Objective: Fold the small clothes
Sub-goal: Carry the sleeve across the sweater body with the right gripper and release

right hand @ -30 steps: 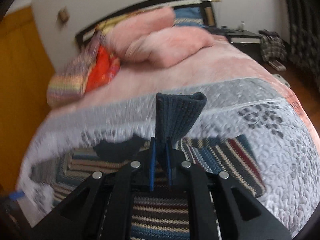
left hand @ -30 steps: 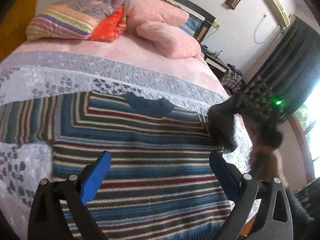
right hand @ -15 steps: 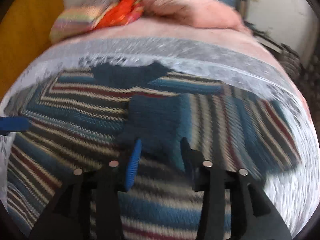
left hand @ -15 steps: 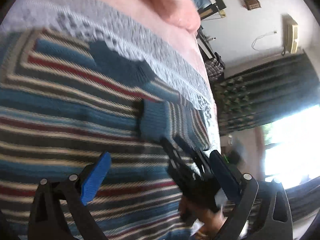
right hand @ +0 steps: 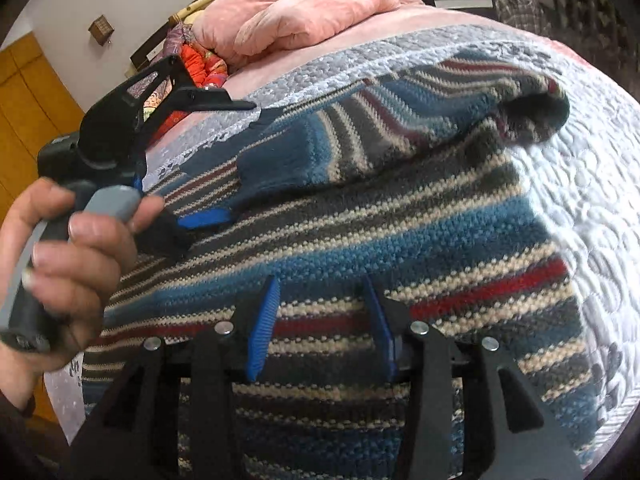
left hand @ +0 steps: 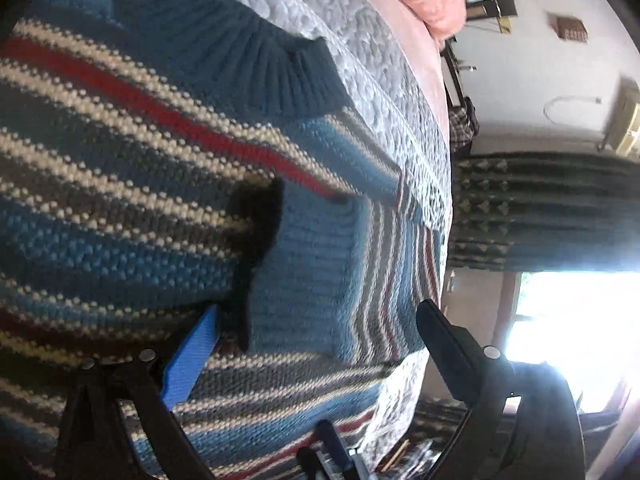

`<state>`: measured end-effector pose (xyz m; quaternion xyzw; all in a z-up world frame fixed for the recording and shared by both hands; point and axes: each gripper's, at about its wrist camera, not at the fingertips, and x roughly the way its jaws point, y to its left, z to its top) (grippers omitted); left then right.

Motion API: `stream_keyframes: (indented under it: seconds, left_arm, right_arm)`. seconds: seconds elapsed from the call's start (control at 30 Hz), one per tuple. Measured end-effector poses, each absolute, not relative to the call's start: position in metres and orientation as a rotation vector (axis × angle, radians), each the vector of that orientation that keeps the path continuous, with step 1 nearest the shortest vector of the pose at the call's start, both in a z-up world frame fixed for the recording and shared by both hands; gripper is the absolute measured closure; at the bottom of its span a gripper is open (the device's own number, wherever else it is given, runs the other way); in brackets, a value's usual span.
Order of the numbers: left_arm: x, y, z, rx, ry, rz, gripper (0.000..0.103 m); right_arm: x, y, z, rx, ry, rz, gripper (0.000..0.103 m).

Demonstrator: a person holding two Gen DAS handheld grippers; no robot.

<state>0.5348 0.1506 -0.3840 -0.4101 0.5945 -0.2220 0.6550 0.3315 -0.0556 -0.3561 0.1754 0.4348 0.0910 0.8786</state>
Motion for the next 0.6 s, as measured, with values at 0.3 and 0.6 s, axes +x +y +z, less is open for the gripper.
stream_keyframes:
  seconds: [0.3, 0.6]
  left_arm:
    - [0.541, 0.145, -0.374, -0.826, 1.398, -0.481, 0.096]
    - [0.562, 0.164, -0.231, -0.666, 1.199, -0.592, 0.096]
  right_arm:
    - [0.329, -0.056, -0.356, 0.391, 0.887, 0.208, 0.059]
    - [0.328, -0.054, -0.356, 0.390, 0.877, 0.213, 0.059]
